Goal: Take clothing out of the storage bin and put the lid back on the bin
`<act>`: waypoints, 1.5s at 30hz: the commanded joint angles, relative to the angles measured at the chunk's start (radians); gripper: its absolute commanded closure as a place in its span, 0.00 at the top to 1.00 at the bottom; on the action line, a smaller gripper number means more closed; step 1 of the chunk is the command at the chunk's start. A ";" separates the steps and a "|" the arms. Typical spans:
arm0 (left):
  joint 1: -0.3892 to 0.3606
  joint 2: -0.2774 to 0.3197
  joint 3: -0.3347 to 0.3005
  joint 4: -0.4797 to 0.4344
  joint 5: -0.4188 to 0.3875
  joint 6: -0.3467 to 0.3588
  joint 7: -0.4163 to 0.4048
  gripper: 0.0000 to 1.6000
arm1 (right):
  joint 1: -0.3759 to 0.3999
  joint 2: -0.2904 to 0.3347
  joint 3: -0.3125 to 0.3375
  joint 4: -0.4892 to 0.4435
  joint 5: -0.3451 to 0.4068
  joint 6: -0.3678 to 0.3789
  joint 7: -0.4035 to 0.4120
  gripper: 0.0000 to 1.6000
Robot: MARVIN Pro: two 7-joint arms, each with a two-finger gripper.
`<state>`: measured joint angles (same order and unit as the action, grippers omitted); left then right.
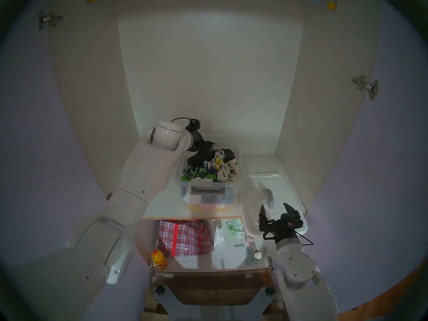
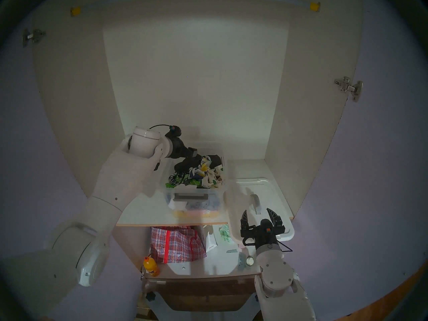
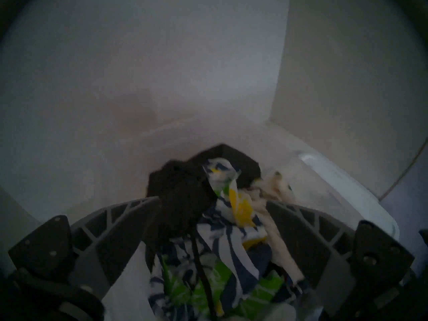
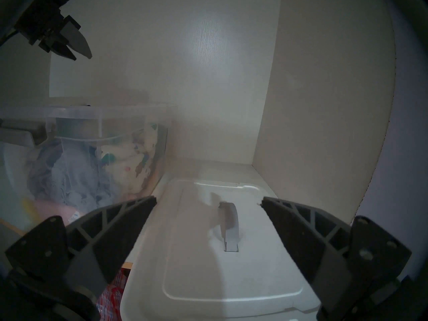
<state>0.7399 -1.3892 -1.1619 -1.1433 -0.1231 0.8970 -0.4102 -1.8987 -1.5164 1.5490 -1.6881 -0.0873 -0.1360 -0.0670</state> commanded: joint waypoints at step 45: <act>0.014 0.004 0.058 -0.078 0.032 -0.178 0.330 0.00 | 0.010 -0.002 -0.001 -0.024 0.002 -0.016 0.001 1.00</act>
<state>0.7645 -1.4051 -1.0643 -1.1319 -0.0918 0.7473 -0.1114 -1.8982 -1.5173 1.5496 -1.6880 -0.0875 -0.1362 -0.0668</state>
